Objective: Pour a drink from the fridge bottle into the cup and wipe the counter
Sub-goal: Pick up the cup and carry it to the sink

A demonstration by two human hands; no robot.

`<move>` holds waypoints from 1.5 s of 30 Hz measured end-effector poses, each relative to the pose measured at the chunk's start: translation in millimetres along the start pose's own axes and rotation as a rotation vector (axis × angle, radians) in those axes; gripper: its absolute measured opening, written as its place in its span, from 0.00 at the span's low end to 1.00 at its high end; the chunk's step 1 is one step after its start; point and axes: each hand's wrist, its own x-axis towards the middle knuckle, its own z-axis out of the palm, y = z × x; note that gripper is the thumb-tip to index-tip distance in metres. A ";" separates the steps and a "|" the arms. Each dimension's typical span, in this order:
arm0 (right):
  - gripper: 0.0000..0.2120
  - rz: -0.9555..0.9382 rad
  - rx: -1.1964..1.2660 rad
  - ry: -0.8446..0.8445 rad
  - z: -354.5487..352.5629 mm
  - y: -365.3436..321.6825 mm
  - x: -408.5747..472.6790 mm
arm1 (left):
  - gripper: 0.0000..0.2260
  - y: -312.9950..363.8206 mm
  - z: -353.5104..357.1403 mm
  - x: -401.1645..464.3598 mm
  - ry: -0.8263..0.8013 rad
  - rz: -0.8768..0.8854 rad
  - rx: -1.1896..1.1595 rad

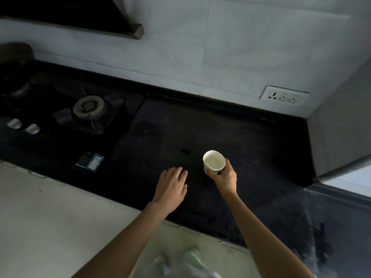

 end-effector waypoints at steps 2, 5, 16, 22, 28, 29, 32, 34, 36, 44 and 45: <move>0.26 -0.017 0.003 0.008 -1.3 -5.5 -4.6 | 0.22 -0.5 1.1 0.8 -0.001 0.015 0.001; 0.26 -0.048 0.016 0.014 -3.8 -13.4 -13.5 | 0.22 -1.2 2.4 2.7 0.033 0.055 -0.026; 0.29 -0.159 0.058 0.119 -28.3 -59.6 -69.1 | 0.23 6.8 -16.7 -9.8 0.308 0.320 -0.377; 0.28 -0.144 0.086 0.228 -31.9 -75.4 -114.1 | 0.22 10.3 -21.7 -32.4 0.295 0.407 -0.543; 0.27 -0.063 0.143 0.347 -34.0 -80.8 -164.9 | 0.23 15.7 -21.3 -60.0 0.223 0.495 -0.770; 0.27 -0.053 0.142 0.366 -34.3 -79.8 -173.6 | 0.23 16.8 -20.7 -65.0 0.202 0.508 -0.801; 0.28 -0.017 0.122 0.432 -36.7 -76.7 -200.8 | 0.23 22.3 -17.8 -78.6 0.142 0.554 -0.880; 0.28 0.015 0.123 0.470 -39.4 -74.3 -219.0 | 0.21 29.3 -16.7 -89.0 0.083 0.574 -0.964; 0.27 0.040 0.115 0.503 -43.3 -71.8 -236.5 | 0.20 37.8 -17.1 -100.1 0.022 0.588 -1.050; 0.26 0.107 0.076 0.631 -71.3 -55.8 -293.6 | 0.21 77.4 -19.1 -138.1 -0.180 0.635 -1.117; 0.25 0.104 0.079 0.642 -75.9 -53.0 -300.2 | 0.21 82.9 -19.3 -141.8 -0.200 0.641 -1.112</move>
